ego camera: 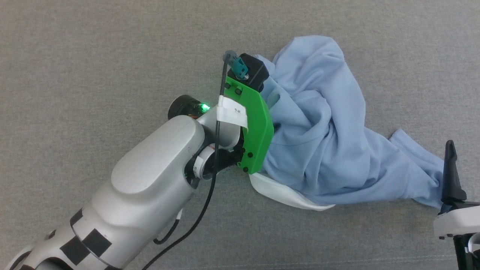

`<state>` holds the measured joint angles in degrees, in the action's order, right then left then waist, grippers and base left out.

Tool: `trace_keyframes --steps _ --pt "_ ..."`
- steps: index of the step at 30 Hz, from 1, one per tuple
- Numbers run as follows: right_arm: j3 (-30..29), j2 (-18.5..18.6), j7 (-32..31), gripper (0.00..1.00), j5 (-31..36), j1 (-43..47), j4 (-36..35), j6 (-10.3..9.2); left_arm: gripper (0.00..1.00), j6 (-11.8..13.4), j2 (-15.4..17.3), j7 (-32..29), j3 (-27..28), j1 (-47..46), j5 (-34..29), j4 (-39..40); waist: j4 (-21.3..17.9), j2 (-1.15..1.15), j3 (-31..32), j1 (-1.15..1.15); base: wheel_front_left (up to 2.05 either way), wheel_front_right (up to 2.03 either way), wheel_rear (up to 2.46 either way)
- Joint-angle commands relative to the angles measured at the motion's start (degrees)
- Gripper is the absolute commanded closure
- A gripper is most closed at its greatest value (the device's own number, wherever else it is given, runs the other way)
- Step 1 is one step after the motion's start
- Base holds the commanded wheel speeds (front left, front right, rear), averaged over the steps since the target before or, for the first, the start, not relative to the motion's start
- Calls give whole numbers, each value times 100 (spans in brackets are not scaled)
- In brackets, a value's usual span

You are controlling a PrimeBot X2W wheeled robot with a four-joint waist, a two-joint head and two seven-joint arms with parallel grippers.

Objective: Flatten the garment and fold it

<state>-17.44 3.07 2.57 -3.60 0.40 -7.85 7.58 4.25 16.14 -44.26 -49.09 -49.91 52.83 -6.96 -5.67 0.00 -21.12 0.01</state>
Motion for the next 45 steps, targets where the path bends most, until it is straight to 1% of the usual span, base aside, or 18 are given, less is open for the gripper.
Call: trace_keyframes --steps 1,4,7,10,12,17,20,21,23,25,29,30,31,34,36,38,42,45 --pt "-12 -18 47 0 -22 -90 38 -9 100 -20 -9 110 42 8 30 -7 37 0 29 -1 0 0 0" --pt "-46 -18 35 0 14 -68 106 -9 100 19 26 383 116 81 -62 4 141 0 161 -1 0 0 0" --pt "-66 -18 -5 0 63 -31 136 -9 100 134 115 779 295 189 -173 67 291 0 378 -1 0 0 0" --pt "-73 -19 -92 0 88 32 127 -9 100 394 259 1264 616 448 -218 208 484 0 637 -1 0 0 0" --pt "-71 -19 -163 0 98 85 97 -9 100 559 418 1529 795 650 -274 326 630 0 776 -1 0 0 0" --pt "-40 -19 -351 0 91 251 3 -9 100 1133 920 2181 1330 1411 -369 542 1010 0 1033 -1 0 0 0" --pt "2 -19 -434 0 62 320 -36 -9 100 1472 1206 2503 1585 1991 -405 550 1159 0 1095 -1 0 0 0" --pt "39 -19 -468 0 55 338 -46 -9 100 1590 1349 2594 1628 2236 -460 518 1189 0 1105 -1 0 0 0" --pt "71 -19 -518 0 48 369 -69 -9 100 1797 1528 2704 1666 2724 -491 440 1250 0 1112 -1 0 0 0" --pt "82 -19 -549 0 42 391 -83 -9 100 1914 1592 2706 1635 3099 -455 371 1283 0 1116 -1 0 0 0" --pt "115 -19 -615 0 52 426 -99 -9 100 1978 1597 2569 1391 3647 -396 276 1316 0 1133 -1 0 0 0" --pt "121 -19 -625 0 56 432 -100 -9 68 1979 1578 2553 1350 3696 -392 273 1320 0 1139 -1 0 0 0" --pt "126 -19 -638 0 60 435 -98 -9 0 1986 1554 2570 1315 3720 -412 267 1325 0 1151 -1 0 0 0" --pt "132 -19 -676 0 70 422 -85 -9 0 1976 1490 2708 1256 3650 -536 296 1337 0 1205 -1 0 0 0" --pt "136 -19 -698 0 65 409 -79 -9 0 1942 1458 2929 1283 3546 -649 368 1343 0 1262 -1 0 0 0" --pt "152 -19 -710 0 51 401 -72 -9 0 1885 1466 3201 1309 3445 -798 444 1340 0 1330 -1 0 0 0" --pt "210 -19 -736 0 30 396 -90 -9 0 1899 1400 3842 1526 3306 -982 745 1341 0 1448 -1 0 0 0" --pt "290 -19 -772 0 29 407 -118 -9 0 1698 1456 4410 1504 3184 -1308 991 1354 0 1504 -1 0 0 0"
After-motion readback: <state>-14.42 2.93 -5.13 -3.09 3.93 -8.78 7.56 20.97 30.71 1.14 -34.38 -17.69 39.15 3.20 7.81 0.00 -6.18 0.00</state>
